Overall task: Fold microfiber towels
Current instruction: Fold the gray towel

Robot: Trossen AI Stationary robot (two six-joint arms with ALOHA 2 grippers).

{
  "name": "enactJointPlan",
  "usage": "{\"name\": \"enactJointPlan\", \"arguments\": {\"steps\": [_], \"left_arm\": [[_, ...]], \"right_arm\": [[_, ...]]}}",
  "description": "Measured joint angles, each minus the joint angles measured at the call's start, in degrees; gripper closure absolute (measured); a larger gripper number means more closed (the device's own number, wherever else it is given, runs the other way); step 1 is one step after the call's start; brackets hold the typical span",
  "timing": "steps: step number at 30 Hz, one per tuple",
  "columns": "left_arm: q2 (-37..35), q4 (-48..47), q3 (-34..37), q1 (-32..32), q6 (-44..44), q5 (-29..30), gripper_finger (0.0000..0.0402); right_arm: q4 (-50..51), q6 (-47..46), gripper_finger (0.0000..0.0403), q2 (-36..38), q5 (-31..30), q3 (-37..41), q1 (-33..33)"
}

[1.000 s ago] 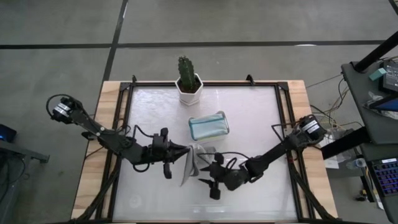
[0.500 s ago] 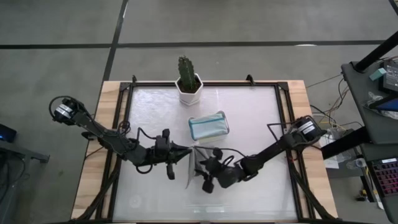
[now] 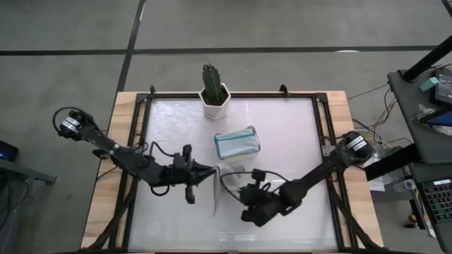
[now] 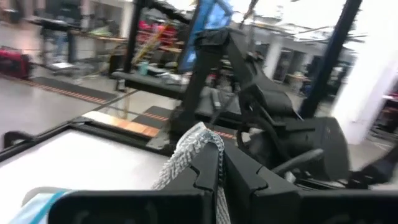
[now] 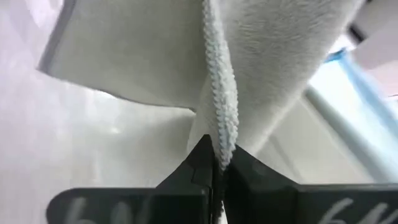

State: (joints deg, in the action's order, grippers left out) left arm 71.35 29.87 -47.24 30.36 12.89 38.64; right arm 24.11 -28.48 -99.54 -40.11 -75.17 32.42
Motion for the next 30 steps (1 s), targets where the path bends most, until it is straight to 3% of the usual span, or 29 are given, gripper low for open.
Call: {"name": "enactJointPlan", "arguments": {"steps": [5,8,16,20,30], "left_arm": [[-3.09,-1.35,-0.04,0.02,-3.28,-7.88,0.0402],[-5.41,-4.51,-0.04,0.07,-3.89,-9.54,0.0402],[-12.59,-23.74,0.02,-0.04,-2.39,-16.12,0.0401],[-14.87,-27.85,0.18,-0.13,-3.03,-20.3,0.0402],[-16.02,-27.96,0.39,-5.12,-17.74,-20.7,0.0402]], "right_arm": [[20.63,0.49,0.0394,2.44,-3.24,-10.24,3.02],[31.65,-0.06,0.0394,3.18,-5.08,-16.15,4.45],[51.32,-1.43,0.0394,5.41,-4.99,-27.73,6.2],[56.44,-0.92,0.0394,6.46,-4.85,-30.81,6.01],[58.45,2.51,0.0394,9.43,-6.67,-28.9,5.05]]}}
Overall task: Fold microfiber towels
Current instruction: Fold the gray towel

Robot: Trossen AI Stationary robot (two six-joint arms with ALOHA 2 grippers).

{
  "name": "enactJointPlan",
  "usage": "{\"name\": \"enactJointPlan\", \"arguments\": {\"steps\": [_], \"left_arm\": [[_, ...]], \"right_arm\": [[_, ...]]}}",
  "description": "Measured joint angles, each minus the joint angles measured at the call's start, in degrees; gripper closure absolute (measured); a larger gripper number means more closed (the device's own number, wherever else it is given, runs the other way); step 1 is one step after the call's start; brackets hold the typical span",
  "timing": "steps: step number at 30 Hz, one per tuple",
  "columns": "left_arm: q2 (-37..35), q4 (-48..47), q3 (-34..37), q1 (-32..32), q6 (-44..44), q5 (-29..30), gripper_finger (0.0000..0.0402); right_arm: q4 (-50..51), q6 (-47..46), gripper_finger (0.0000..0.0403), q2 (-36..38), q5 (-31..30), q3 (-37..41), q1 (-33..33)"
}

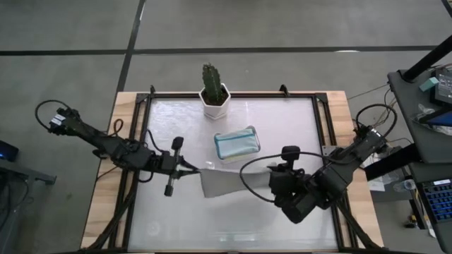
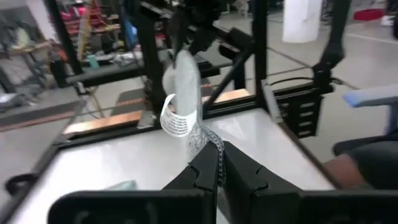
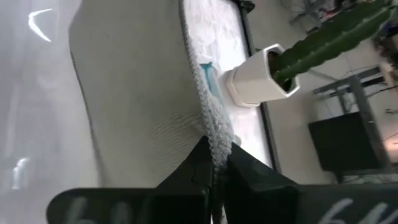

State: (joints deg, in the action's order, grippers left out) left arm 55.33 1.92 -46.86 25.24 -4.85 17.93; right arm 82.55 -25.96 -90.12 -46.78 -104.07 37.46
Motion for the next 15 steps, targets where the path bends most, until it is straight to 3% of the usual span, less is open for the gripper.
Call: {"name": "enactJointPlan", "arguments": {"steps": [5,7,12,15], "left_arm": [[0.0,-0.76,0.31,-1.44,-4.76,-0.24,0.0401],[0.0,-2.77,0.36,-1.27,-4.63,-3.11,0.0402],[2.38,-4.19,1.63,-0.09,2.17,-13.72,0.0402],[6.16,-4.14,2.21,1.2,6.67,-15.7,0.0402]], "right_arm": [[1.86,-0.46,0.0394,0.16,-0.75,0.24,0.04],[2.04,-2.34,0.0394,0.16,0.9,0.34,0.44],[1.51,-7.71,0.0394,0.13,7.67,3.77,2.63],[-3.36,-10.5,0.0394,0.1,12.14,7.73,4.32]]}}
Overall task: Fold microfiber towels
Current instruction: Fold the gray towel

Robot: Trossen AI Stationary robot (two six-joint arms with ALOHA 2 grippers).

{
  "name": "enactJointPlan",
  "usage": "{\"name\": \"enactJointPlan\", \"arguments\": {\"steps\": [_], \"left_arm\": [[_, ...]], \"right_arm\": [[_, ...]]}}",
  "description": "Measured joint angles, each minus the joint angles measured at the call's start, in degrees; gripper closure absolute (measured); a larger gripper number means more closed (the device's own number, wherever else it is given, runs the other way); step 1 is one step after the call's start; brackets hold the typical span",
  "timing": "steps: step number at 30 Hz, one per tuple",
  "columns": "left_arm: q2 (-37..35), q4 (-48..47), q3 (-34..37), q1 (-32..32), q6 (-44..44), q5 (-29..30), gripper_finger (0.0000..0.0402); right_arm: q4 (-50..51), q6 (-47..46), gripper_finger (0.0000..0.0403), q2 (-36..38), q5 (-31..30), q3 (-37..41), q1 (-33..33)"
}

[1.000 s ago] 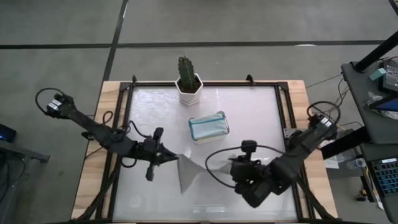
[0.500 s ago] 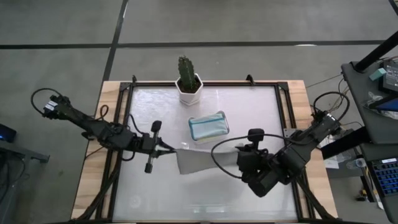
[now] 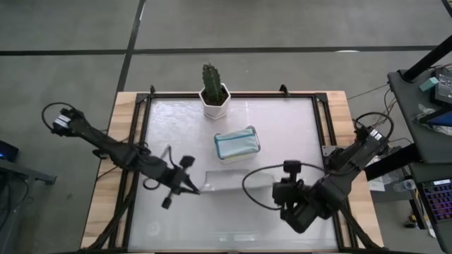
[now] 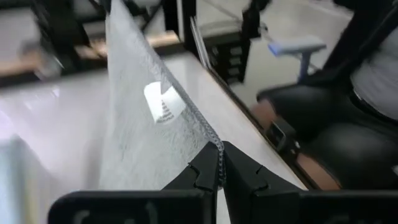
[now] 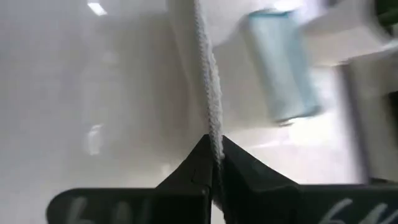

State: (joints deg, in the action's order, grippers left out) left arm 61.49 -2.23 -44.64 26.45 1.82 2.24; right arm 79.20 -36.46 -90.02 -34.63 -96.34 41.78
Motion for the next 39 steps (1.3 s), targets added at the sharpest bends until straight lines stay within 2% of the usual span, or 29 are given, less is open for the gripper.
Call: {"name": "enactJointPlan", "arguments": {"steps": [9,15,19,23,27,32,39], "left_arm": [[16.3,6.56,-0.75,5.42,12.21,-2.64,0.0401],[25.33,16.23,-0.79,8.2,18.01,-3.71,0.0402],[30.23,17.57,-1.6,8.12,20.38,-3.27,0.0402],[33.07,17.83,-2.34,6.54,20.38,0.11,0.0402],[33.29,17.2,-1.93,3.97,20.45,1.67,0.0401],[33.21,13.96,-1.84,0.87,20.53,3.78,0.0402],[33.2,11.48,-1.75,-1.78,20.35,3.89,0.0402]], "right_arm": [[-30.52,-0.61,0.0394,-0.02,15.48,14.55,5.07],[-46.84,-5.91,0.0394,-0.04,22.52,25.85,5.37],[-54.98,-11.63,0.0394,-0.04,24.75,34.07,4.93],[-56.39,-18.31,0.0394,-0.04,25.97,39.41,4.24],[-53.17,-20.47,0.0394,0.11,25.64,41.1,3.1],[-49.13,-20.03,0.0394,0.22,25.6,41.36,0.75],[-40.85,-17.53,0.0394,0.7,25.53,39.84,-1.61]]}}
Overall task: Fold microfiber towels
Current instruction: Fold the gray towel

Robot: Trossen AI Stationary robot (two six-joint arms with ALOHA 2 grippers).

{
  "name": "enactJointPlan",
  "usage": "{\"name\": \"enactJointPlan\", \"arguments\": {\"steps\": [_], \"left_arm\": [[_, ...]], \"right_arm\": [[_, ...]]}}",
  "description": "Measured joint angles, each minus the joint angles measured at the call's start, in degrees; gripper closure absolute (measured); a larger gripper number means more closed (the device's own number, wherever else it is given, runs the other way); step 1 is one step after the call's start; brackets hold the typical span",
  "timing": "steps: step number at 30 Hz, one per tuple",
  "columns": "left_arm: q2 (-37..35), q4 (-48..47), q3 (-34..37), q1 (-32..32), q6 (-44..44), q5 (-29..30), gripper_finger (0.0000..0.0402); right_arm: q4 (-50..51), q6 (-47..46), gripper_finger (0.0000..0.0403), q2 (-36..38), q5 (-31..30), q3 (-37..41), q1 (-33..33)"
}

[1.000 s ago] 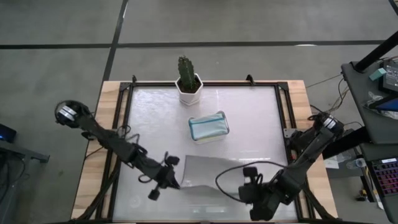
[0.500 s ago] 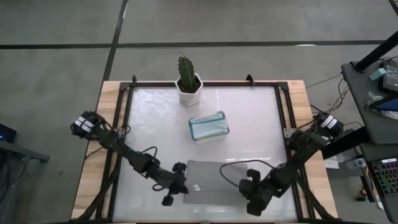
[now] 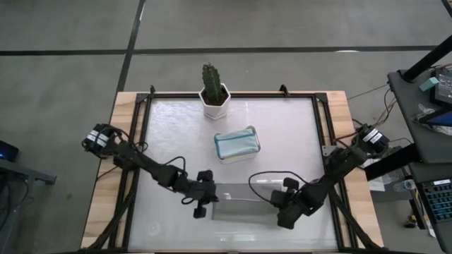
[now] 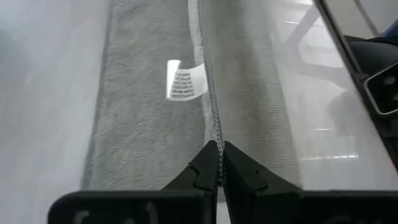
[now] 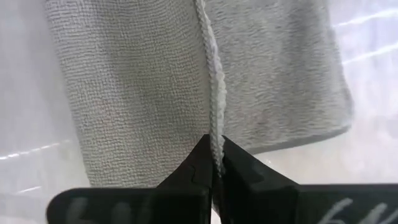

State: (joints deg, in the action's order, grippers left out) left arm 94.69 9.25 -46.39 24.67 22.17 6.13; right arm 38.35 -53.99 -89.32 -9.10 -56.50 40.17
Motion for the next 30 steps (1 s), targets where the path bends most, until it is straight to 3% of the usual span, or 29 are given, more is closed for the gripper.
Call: {"name": "enactJointPlan", "arguments": {"steps": [17,30], "left_arm": [[-0.11,-6.3,0.18,-3.7,0.09,6.84,0.0402],[-0.13,-8.3,0.96,-4.84,4.1,13.94,0.0402]], "right_arm": [[5.53,10.42,0.0394,0.02,-0.15,-1.58,-7.54],[6.29,10.57,0.0394,-0.39,-6.99,-1.28,-9.99]]}}
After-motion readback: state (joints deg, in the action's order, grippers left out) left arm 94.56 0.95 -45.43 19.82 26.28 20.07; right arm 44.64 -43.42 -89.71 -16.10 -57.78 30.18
